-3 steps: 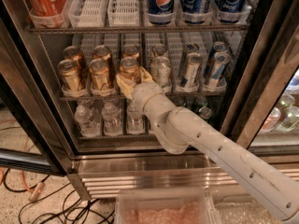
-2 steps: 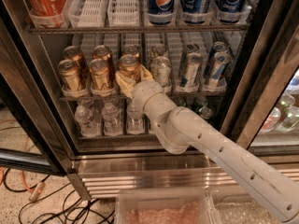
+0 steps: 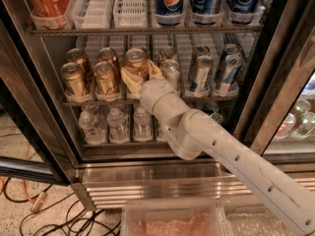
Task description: Pick orange can from middle shelf of fridge
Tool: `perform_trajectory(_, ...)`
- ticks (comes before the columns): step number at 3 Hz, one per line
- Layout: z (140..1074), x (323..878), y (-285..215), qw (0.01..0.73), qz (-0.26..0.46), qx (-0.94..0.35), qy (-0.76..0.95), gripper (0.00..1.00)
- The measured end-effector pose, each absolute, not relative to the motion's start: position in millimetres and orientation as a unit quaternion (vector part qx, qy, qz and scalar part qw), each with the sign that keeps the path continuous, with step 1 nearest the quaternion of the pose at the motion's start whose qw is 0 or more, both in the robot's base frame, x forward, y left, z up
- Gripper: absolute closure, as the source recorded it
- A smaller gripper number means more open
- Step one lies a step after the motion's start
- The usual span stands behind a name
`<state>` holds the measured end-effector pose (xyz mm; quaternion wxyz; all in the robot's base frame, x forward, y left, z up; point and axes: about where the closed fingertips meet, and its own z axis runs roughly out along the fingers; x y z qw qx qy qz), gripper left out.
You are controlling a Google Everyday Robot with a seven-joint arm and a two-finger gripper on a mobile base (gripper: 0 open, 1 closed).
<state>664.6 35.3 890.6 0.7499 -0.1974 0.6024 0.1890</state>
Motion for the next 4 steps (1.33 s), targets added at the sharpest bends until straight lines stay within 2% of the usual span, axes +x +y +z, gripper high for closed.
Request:
perform_trajectory(2,906,646,24,0.762,0.178,-0.203,0.589,1.00)
perform_trajectory(4,872,603,-17,0.740,0.151,-0.163,0.635,1.00)
